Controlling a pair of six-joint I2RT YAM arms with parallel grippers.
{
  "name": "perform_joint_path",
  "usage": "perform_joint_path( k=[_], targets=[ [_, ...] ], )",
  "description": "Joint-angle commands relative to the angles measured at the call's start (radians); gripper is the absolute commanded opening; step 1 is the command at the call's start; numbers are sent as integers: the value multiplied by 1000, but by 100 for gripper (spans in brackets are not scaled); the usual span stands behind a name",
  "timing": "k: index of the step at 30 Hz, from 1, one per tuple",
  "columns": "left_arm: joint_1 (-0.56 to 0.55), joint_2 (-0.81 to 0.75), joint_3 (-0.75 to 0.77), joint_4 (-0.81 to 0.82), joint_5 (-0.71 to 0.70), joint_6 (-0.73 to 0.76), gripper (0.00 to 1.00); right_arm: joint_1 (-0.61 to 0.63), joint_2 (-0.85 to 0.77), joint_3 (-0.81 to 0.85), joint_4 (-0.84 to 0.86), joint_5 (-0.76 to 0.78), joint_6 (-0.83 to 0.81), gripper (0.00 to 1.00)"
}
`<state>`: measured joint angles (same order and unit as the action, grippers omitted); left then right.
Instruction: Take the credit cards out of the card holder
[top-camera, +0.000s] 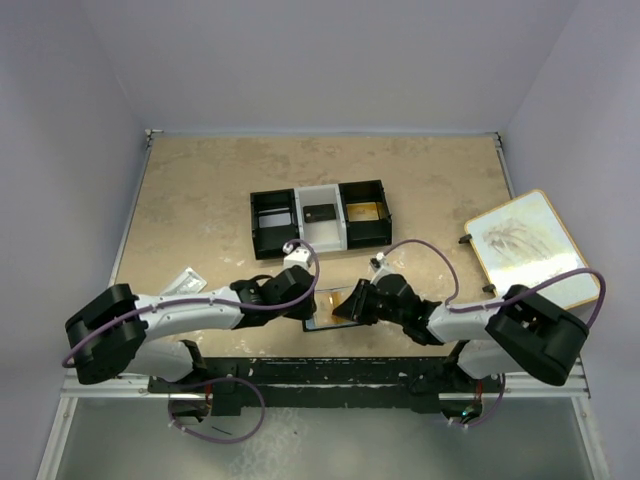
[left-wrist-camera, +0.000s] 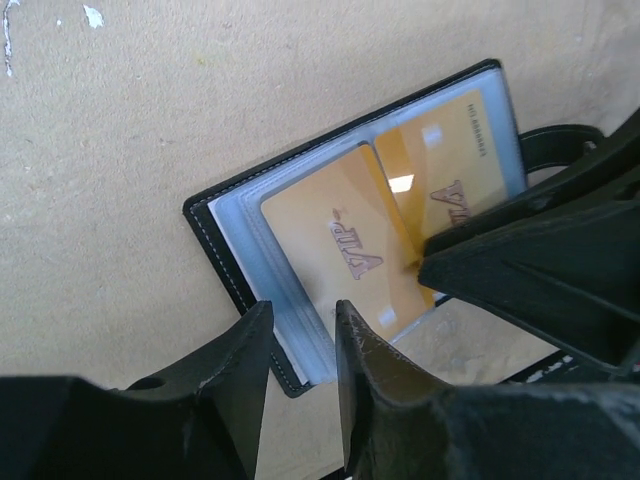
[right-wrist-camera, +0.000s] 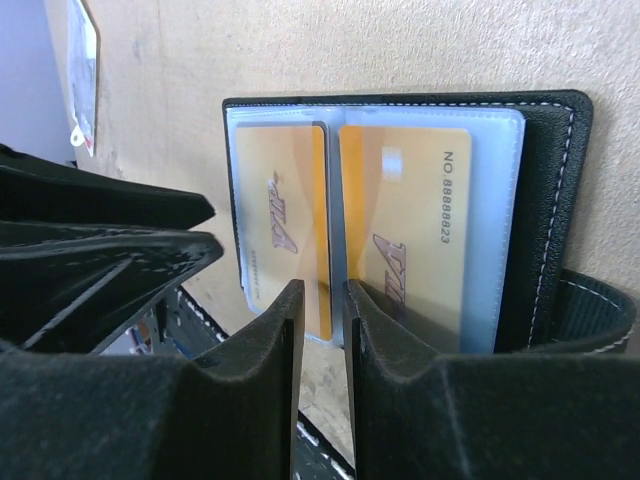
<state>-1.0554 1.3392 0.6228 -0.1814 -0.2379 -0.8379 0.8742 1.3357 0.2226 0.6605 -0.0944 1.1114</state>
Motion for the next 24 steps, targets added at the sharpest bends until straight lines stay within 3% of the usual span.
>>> perform_joint_path(
  k=[1,5,11,24],
  targets=[
    [-4,-60,1,33,10,-27,30,-1,11,-18,46,-2,1,26],
    [-4,-23,-9,101,66,-21,29,-1,11,-37,92,-8,13,26],
    [-4,35,-22,163,103,-27,16,-1,35,-32,99,-1,25,26],
    [-11,70,-62,81,28,-61,14,-1,124,-45,226,-44,33,28]
  ],
)
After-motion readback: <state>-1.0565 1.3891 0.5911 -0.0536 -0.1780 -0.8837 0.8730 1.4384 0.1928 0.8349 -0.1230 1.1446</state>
